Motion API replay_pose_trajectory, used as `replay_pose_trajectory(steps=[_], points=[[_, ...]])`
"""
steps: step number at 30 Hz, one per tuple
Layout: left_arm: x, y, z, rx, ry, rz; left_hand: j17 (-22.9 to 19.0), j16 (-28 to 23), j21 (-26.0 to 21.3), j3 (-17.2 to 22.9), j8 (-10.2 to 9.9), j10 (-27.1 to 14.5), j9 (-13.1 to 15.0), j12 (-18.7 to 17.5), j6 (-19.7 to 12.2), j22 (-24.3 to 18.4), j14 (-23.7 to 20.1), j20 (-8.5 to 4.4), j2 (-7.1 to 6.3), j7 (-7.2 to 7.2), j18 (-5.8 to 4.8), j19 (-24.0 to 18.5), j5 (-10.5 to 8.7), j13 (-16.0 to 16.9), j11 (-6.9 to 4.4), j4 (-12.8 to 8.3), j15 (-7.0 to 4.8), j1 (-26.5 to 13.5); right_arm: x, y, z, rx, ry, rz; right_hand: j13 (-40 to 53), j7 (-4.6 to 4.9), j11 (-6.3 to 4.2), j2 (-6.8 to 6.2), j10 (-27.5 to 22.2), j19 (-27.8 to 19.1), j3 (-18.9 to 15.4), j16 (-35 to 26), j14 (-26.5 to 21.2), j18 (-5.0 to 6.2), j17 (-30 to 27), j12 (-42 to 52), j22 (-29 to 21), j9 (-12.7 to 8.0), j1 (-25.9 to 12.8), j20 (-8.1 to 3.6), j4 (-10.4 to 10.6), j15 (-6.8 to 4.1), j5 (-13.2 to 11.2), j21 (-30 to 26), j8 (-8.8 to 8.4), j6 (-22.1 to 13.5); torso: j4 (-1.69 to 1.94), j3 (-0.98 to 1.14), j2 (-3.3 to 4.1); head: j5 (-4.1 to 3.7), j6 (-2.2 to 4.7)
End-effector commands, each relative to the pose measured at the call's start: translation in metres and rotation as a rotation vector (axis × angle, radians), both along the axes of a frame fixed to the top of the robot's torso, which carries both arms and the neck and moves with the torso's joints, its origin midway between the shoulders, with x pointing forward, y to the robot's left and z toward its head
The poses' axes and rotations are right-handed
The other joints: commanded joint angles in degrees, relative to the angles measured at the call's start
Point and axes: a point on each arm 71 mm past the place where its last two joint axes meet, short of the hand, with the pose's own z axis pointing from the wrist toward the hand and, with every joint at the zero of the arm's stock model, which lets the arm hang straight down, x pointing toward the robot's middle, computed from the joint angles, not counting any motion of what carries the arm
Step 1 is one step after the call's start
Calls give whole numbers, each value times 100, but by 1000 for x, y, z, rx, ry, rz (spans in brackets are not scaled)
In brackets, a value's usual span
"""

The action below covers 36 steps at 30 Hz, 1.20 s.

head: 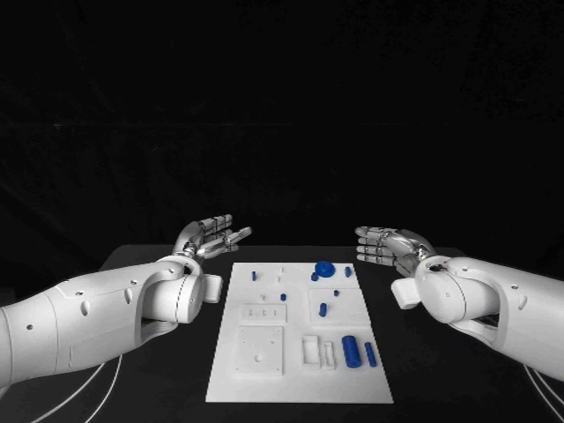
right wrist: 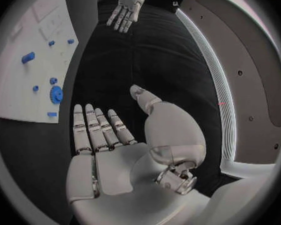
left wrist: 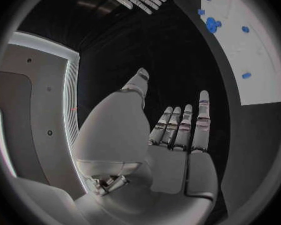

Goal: Assemble the parts on the task board

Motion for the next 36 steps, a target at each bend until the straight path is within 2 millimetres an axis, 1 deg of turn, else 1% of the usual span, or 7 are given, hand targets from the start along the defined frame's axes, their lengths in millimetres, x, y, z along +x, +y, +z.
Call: replay_pose_trajectory(steps=[1,10,15,18,24,30,36], points=[[0,-2,1,-7,-2,-21,6,29,40,-8,27,25,6,31,28,6,37,-2,3,9,76,28,15,7,-2,20,0,30,0,3,1,-10,-8,40,8,224,5,2,51,40,3,33,48,49,8,38,7,8,58,4,-34,3,26,22,39,38,0,0,2,3,1],[0,-3,1,-17,4,-41,13,35,40,15,28,283,7,40,82,7,210,-29,112,109,33,3,5,17,116,-134,56,-50,3,0,3,-46,-58,37,25,229,7,-13,454,249,-107,44,422,37,22,52,19,19,424,-38,-129,7,255,37,52,314,0,0,1,4,-8],[1,-3,0,-27,15,-69,108,257,200,8,65,1636,31,148,482,71,1930,-457,416,306,-360,336,-6,75,367,-442,225,-221,8,-2,5,-147,-146,78,84,96,-170,-23,1948,1655,-225,106,1850,119,84,112,110,165,996,-185,-509,-108,500,163,185,2440,-2,-1,-2,21,-10],[2,-2,1,-22,19,-99,115,580,512,-145,310,2938,125,175,2232,180,2746,-783,774,225,-520,855,242,103,160,-979,-45,-319,15,-2,7,-240,-207,118,115,-17,-350,-80,2876,2123,29,122,2590,138,111,149,137,217,1099,-390,-656,-338,541,307,169,2879,1,-1,5,22,-8],[2,-3,7,3,9,-187,265,1181,1072,26,535,4164,167,307,2845,448,3900,-1275,1029,-33,-612,1595,442,120,-315,-1302,-573,-192,29,2,12,-499,-351,224,116,-169,-630,-189,3587,3181,-7,388,3892,148,300,141,328,326,1167,-911,-749,-860,730,834,221,3422,9,-1,40,1,-9],[0,-9,20,20,-15,-265,586,1932,1872,-23,516,4749,181,171,3303,997,4316,-1731,1106,-166,-892,1755,502,129,-531,-1710,-873,-131,41,10,25,-732,-458,309,113,-280,-818,-245,3800,4295,-604,1640,5039,151,1190,139,1003,297,1274,-1537,-794,-1325,937,2032,161,3660,131,-6,160,-106,30],[-6,-13,34,14,-31,-311,1346,3342,3271,-57,189,4186,168,148,3110,2150,3895,-1784,1211,-42,-800,1016,509,118,-367,-2085,-917,-283,48,21,40,-947,-534,356,115,-305,-830,-239,3748,4638,-475,3801,4842,246,2723,140,1925,201,1025,-1662,-905,-1419,999,3250,164,3629,264,3,302,-247,79]])
